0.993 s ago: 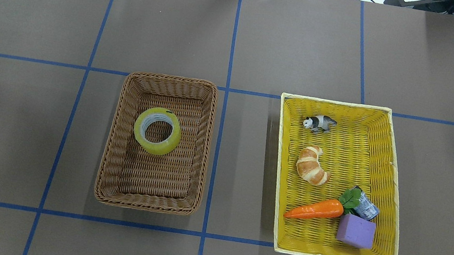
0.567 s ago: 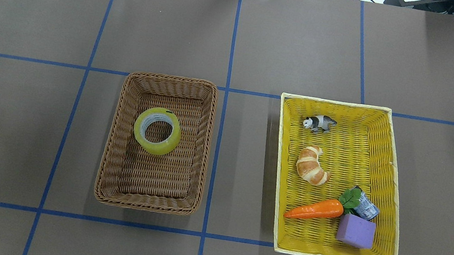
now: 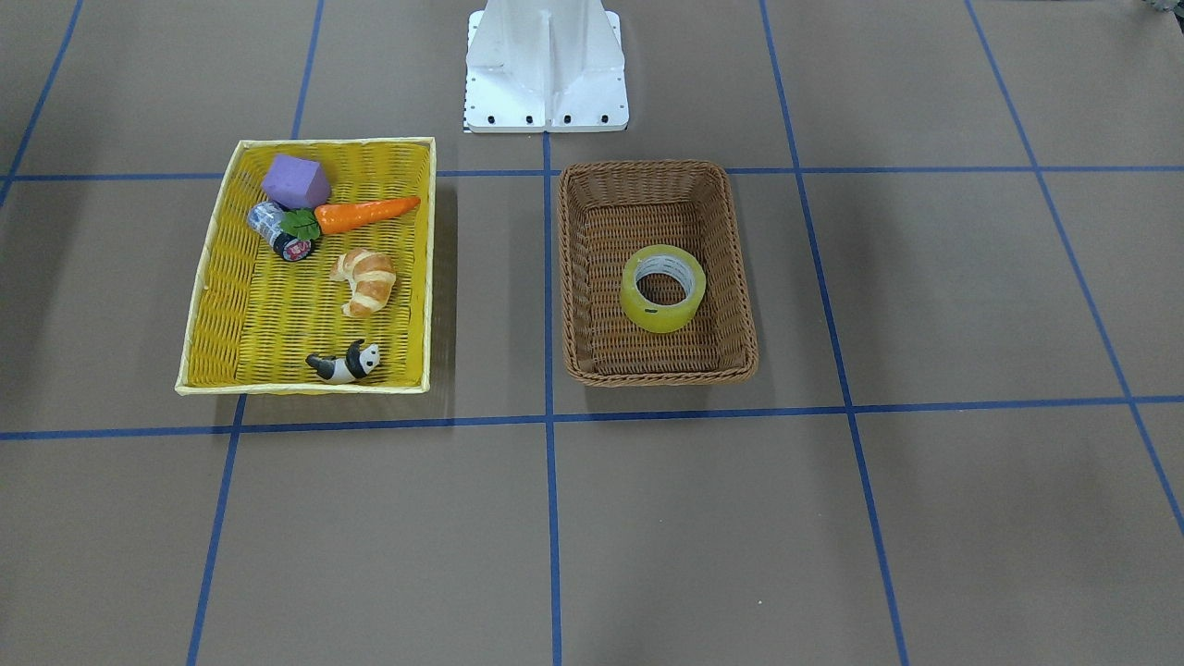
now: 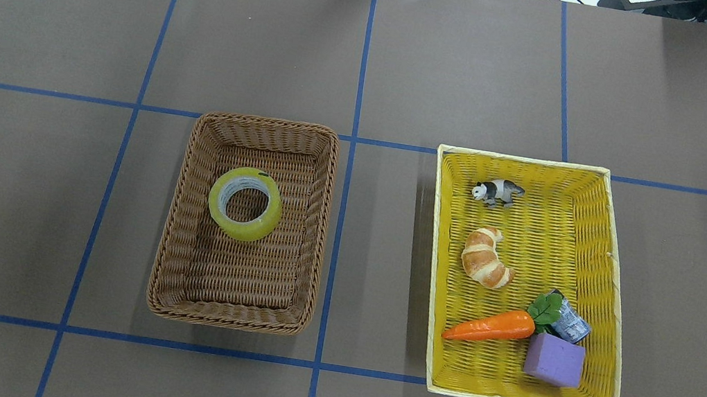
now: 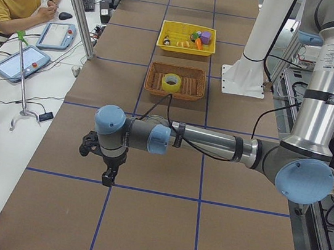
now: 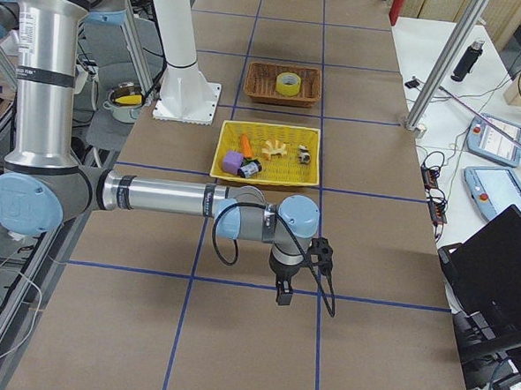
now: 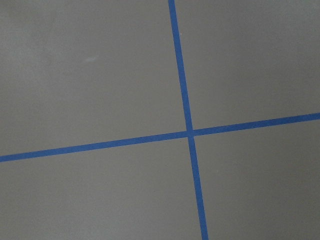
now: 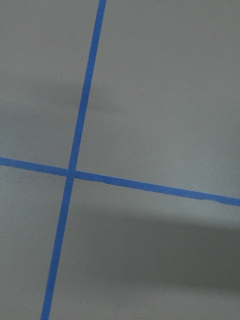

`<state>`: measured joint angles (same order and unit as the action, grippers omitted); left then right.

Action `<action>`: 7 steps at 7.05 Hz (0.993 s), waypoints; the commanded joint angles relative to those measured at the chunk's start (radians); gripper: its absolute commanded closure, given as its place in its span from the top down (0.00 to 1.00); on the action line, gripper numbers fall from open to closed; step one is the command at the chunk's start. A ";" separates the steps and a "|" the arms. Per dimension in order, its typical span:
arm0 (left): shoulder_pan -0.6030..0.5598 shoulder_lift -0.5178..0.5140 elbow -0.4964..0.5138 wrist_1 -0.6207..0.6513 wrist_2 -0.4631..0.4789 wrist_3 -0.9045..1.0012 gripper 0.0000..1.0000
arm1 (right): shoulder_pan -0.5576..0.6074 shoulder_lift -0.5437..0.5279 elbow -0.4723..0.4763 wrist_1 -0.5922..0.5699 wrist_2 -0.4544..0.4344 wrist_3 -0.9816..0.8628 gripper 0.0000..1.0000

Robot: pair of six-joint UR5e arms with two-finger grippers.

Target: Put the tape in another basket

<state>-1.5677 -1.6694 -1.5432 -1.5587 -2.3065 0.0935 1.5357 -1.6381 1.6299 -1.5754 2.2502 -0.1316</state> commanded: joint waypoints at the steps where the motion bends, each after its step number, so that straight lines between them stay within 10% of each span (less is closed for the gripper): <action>1: 0.005 0.010 -0.002 -0.001 0.001 0.003 1.00 | 0.001 0.000 -0.002 0.000 -0.004 0.001 1.00; 7: 0.006 0.031 -0.011 -0.023 0.009 0.003 1.00 | 0.001 0.004 0.007 0.000 0.000 0.004 1.00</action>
<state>-1.5617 -1.6437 -1.5529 -1.5803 -2.2984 0.0978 1.5370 -1.6350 1.6352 -1.5754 2.2483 -0.1275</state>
